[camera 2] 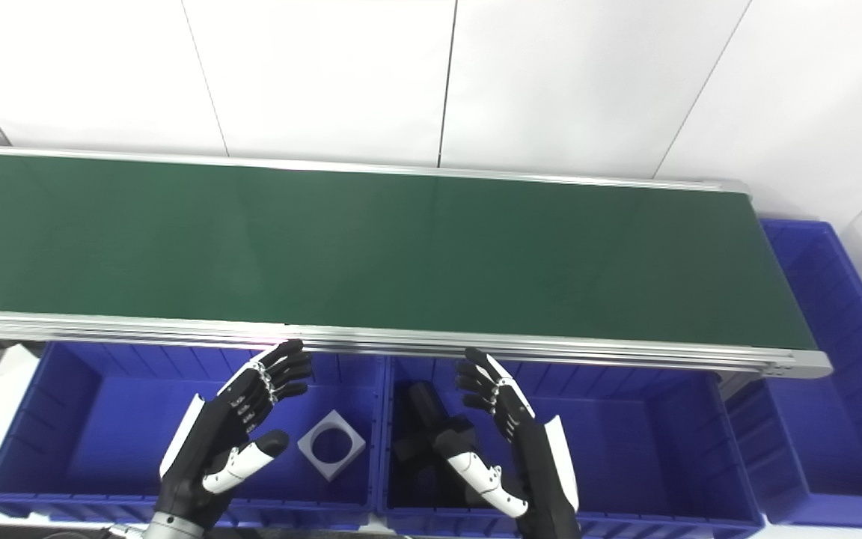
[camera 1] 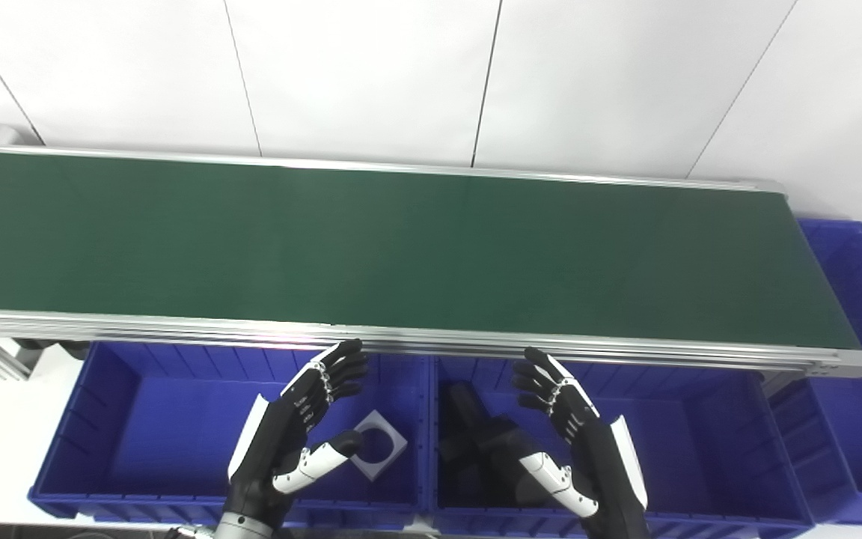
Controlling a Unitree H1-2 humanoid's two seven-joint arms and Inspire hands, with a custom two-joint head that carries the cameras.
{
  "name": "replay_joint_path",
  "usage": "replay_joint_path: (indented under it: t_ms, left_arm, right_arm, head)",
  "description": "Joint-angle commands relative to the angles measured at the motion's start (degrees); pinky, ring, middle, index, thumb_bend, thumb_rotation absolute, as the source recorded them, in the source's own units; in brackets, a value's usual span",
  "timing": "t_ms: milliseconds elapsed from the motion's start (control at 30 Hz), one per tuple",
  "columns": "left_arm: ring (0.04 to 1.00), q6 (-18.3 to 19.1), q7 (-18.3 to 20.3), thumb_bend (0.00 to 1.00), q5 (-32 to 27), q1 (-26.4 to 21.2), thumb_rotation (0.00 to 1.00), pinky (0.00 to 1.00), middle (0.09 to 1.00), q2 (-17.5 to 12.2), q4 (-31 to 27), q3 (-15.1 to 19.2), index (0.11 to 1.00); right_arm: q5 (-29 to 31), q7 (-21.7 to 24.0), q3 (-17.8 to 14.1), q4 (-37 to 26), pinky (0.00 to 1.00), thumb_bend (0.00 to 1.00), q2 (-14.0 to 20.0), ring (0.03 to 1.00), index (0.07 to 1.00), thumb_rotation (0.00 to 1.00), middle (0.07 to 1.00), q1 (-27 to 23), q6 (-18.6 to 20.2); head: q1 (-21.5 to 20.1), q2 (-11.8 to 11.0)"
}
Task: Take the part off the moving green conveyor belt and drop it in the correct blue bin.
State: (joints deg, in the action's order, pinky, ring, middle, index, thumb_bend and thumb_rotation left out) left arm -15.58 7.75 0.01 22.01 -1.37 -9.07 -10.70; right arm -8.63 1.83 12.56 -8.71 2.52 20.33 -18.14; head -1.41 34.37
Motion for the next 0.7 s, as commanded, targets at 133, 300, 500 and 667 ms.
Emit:
replay_joint_path:
  t_ms: [133, 300, 500, 667]
  left_arm:
    - [0.822, -3.08, 0.32, 0.86, -1.05, -0.66, 0.58, 0.79, 0.831, -0.25, -0.42, 0.04, 0.842]
    - [0.823, -3.48, 0.33, 0.86, -1.09, -0.80, 0.57, 0.79, 0.830, -0.23, 0.06, 0.00, 0.841]
    - [0.826, -4.14, 0.16, 0.85, -0.93, -0.93, 0.55, 0.79, 0.829, -0.01, 0.90, 0.01, 0.838]
    - [0.829, -4.88, 0.10, 0.85, -0.68, -0.97, 0.54, 0.80, 0.831, 0.02, 1.47, -0.02, 0.842]
  right_arm:
    - [0.84, 0.06, -0.06, -0.85, 0.75, 0.65, -0.33, 0.801, 0.872, 0.56, 0.824, -0.80, -3.73]
    - [1.15, 0.12, -0.02, -0.56, 0.75, 0.67, -0.32, 0.803, 0.872, 0.55, 0.829, -0.87, -3.86]
    - [0.87, 0.05, 0.02, -0.40, 0.76, 0.68, -0.29, 0.803, 0.875, 0.55, 0.827, -0.92, -4.15]
    - [0.94, 0.11, 0.07, -0.10, 0.76, 0.68, -0.24, 0.806, 0.876, 0.54, 0.830, -0.96, -4.51]
  head:
    - [-0.08, -0.08]
    - [-0.14, -0.23]
    - [-0.08, -0.65]
    - [-0.08, -0.65]
